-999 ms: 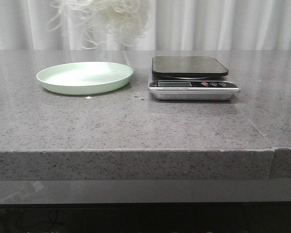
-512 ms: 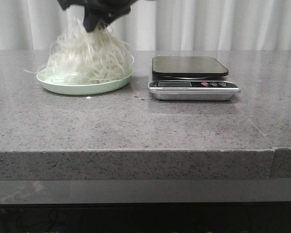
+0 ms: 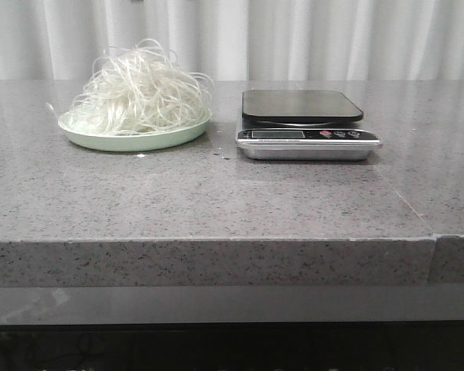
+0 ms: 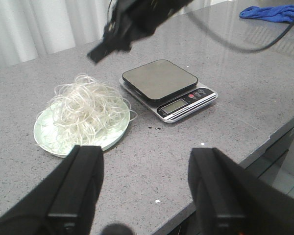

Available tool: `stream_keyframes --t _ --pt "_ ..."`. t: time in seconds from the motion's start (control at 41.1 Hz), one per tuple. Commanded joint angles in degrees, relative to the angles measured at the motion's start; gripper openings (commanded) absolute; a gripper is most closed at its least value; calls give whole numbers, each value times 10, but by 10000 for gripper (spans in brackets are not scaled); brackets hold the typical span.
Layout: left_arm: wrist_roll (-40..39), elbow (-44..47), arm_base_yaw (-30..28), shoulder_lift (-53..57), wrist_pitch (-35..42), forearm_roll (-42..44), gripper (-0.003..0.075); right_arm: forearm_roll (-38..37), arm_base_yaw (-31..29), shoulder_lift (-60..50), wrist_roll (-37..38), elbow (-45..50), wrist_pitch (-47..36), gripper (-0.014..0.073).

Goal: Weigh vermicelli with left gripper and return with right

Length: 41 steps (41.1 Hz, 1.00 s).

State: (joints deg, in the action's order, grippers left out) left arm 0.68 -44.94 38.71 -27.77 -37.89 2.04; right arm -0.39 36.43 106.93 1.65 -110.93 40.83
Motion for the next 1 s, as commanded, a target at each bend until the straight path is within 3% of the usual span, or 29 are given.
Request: stream_keyframes --t 0.0,0.585,0.974 --pt "-7 -14 -1 -4 49 0 451 0 -6 -89 7 1 -4 537" --pt "-7 -14 -1 -4 49 0 451 -19 -57 -433 7 362 -18 537" --pt "-7 -14 -1 -4 49 0 451 -22 -63 -638 7 549 1 537"
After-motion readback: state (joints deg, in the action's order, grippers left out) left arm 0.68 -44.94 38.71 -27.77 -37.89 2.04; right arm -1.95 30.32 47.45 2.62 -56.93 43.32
